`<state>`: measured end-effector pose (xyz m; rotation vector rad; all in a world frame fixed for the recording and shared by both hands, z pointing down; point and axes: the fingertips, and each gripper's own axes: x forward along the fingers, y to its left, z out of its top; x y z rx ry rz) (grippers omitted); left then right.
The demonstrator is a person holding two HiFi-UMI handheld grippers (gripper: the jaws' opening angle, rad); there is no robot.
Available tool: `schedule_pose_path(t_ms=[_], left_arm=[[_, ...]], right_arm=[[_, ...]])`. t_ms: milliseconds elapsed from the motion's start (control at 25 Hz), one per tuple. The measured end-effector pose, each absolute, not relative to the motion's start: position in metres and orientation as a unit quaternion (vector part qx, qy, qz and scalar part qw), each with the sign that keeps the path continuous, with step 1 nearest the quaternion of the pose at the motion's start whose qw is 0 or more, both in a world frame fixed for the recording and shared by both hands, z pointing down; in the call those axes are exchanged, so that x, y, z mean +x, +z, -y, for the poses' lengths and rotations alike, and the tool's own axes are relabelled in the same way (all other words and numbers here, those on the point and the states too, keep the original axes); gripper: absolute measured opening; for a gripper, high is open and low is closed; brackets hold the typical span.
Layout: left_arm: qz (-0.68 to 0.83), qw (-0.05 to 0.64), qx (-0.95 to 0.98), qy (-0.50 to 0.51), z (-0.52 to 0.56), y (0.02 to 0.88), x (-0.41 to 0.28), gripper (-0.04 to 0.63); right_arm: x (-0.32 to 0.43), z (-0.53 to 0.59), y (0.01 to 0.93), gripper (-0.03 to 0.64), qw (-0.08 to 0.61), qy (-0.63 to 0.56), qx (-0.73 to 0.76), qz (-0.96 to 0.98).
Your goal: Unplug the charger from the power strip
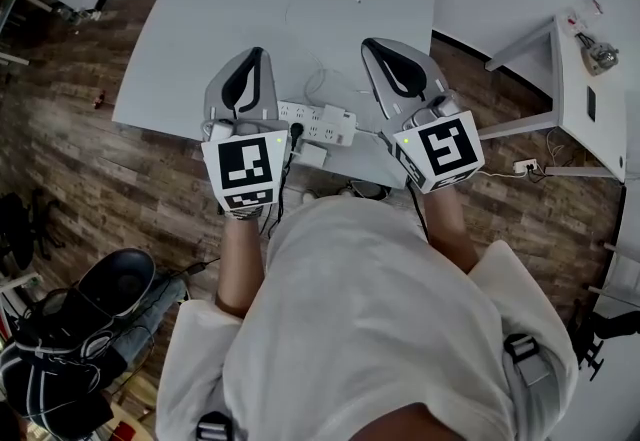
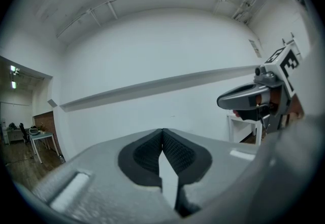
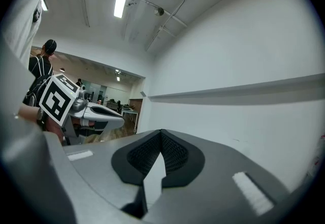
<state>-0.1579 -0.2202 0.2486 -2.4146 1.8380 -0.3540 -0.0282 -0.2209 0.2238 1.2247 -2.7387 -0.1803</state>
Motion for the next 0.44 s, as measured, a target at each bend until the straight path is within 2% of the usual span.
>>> schedule_pose_path(t_ms=[240,440], left_arm=[[-0.593,0.032,-0.796,-0.116,0.238,0.256,-0.180,0.005],[-0.592,0.026,-0.797,-0.119,0.225,0.264,-0.141,0.005]], right_arm=[[-0.054,0.241,0.228,0.001,0.082,-0.058,0.409,0.907],[-0.021,0.227,0.240,0.002,0.092,-0.059,0.401,0.909]])
